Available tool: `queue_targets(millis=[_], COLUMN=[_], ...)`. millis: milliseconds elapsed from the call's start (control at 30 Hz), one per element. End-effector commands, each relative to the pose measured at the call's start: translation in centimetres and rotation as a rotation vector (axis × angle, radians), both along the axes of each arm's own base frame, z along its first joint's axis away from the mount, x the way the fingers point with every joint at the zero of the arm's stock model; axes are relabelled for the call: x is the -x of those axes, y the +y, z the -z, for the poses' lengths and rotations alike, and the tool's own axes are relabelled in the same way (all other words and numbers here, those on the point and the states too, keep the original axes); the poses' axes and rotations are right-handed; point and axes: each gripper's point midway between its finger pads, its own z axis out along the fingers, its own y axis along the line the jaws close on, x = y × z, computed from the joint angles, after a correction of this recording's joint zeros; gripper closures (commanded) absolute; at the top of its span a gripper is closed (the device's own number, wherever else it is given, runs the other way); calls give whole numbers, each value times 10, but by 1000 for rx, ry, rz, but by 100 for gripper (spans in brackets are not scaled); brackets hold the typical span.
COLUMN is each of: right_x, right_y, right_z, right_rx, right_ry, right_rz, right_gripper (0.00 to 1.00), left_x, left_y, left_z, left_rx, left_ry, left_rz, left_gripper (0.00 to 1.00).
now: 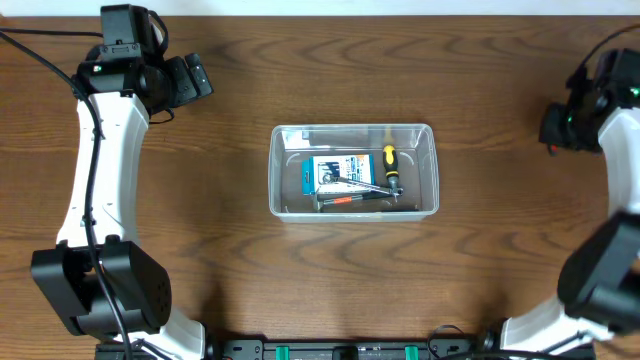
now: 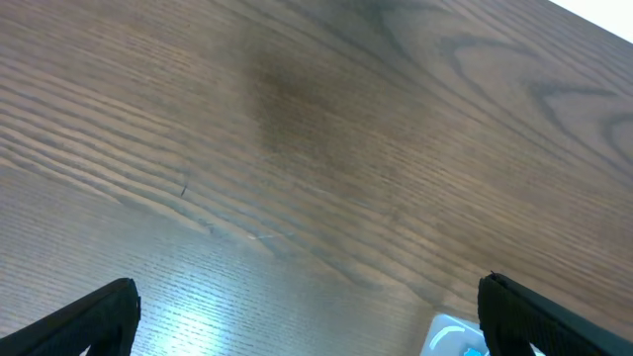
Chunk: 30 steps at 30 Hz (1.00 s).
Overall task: Pack container
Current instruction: 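Carry the pliers with the right gripper and drop them into the container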
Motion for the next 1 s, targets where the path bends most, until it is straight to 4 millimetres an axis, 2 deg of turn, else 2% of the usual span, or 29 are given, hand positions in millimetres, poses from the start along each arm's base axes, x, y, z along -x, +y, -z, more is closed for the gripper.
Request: queue_targets(millis=[0,100,200,300,433,600,800,967], right_x=[-4,3,13,26,45,67,76,77], right_y=[41,76,114,158,217,284,324,340], right_z=[-46,-73,-91,-99,-97,-90,-60,-13], right_rx=[-23,-22,-5,16,30,43,89,80], right_ry=[-124,-180,-206,-212,-196,-190,-113,18], right_rz=[-168,-290,-429,-601,-830,-1075,-1193,-1239], right_gripper=[99,99,99,99,99,99,99,99], left_x=[-2,-2,-2,-2,-2,-2,-2,-2], left_y=[0,0,0,0,0,0,0,0], left_z=[-5,-5,-5,-5,-5,-5,-5,-5], left_rx=[7,7,7,7,7,7,7,7], left_ry=[-12,-13,-13,-13,-12,-13,-13,-12], left_rz=[-10,-10,-10,-10,-10,-10,-10,-10], left_gripper=[2,2,2,2,2,2,2,2])
